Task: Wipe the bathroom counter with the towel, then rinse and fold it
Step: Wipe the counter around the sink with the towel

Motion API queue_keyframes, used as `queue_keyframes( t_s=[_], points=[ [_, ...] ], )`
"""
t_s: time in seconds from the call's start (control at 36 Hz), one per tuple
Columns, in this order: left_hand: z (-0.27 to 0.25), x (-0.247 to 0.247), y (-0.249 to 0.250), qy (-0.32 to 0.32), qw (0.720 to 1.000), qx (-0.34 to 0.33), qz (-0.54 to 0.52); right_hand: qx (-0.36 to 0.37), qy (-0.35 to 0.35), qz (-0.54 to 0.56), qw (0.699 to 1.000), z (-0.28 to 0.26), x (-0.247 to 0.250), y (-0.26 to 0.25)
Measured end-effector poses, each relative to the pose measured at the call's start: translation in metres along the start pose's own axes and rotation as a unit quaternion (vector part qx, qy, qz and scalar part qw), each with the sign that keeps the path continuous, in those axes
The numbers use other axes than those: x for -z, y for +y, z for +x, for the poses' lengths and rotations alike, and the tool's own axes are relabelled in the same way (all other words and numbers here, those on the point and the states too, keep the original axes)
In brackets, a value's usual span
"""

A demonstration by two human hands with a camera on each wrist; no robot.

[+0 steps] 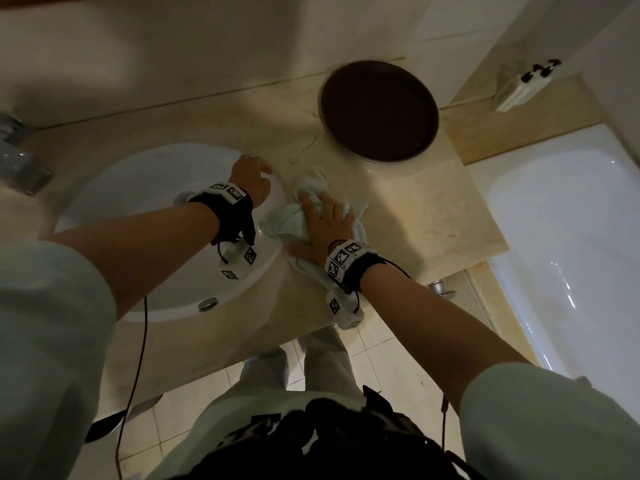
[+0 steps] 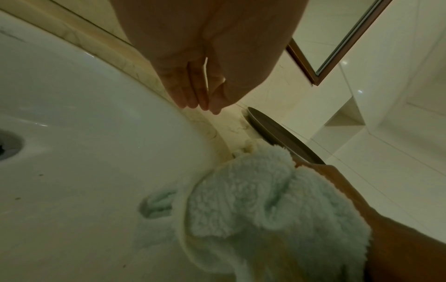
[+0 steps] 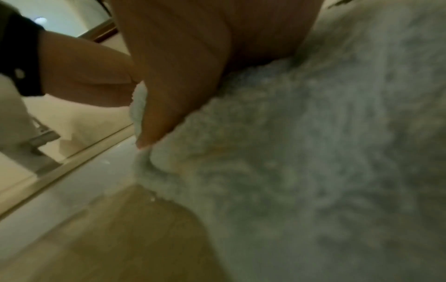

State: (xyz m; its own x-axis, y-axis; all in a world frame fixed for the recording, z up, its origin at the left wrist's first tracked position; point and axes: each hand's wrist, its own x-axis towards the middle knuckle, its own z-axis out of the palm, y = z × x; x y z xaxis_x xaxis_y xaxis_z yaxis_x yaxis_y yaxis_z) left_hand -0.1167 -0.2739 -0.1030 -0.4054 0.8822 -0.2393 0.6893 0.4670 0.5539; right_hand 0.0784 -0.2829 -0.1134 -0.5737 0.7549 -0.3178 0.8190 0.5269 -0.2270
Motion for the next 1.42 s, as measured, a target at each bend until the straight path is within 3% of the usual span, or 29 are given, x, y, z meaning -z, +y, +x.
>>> queue_keyframes(
  t_s=[0.31,0.81,1.08,1.42],
  points=[
    [0.008,0.017,0.008,0.015,1.0,0.013,-0.024,-0.03,0.056,0.016,0.998,0.017,0.002,0.007],
    [0.007,0.035,-0.044,0.039,0.995,0.091,-0.031,-0.063,0.078,0.051,0.994,0.099,0.032,-0.01],
    [0.007,0.05,-0.07,0.053,0.989,0.134,-0.025,-0.134,0.063,0.113,0.983,0.161,0.053,-0.045],
    [0.004,0.062,-0.087,0.071,0.982,0.172,-0.036,-0.211,-0.041,0.149,0.965,0.211,0.088,-0.074]
  ],
)
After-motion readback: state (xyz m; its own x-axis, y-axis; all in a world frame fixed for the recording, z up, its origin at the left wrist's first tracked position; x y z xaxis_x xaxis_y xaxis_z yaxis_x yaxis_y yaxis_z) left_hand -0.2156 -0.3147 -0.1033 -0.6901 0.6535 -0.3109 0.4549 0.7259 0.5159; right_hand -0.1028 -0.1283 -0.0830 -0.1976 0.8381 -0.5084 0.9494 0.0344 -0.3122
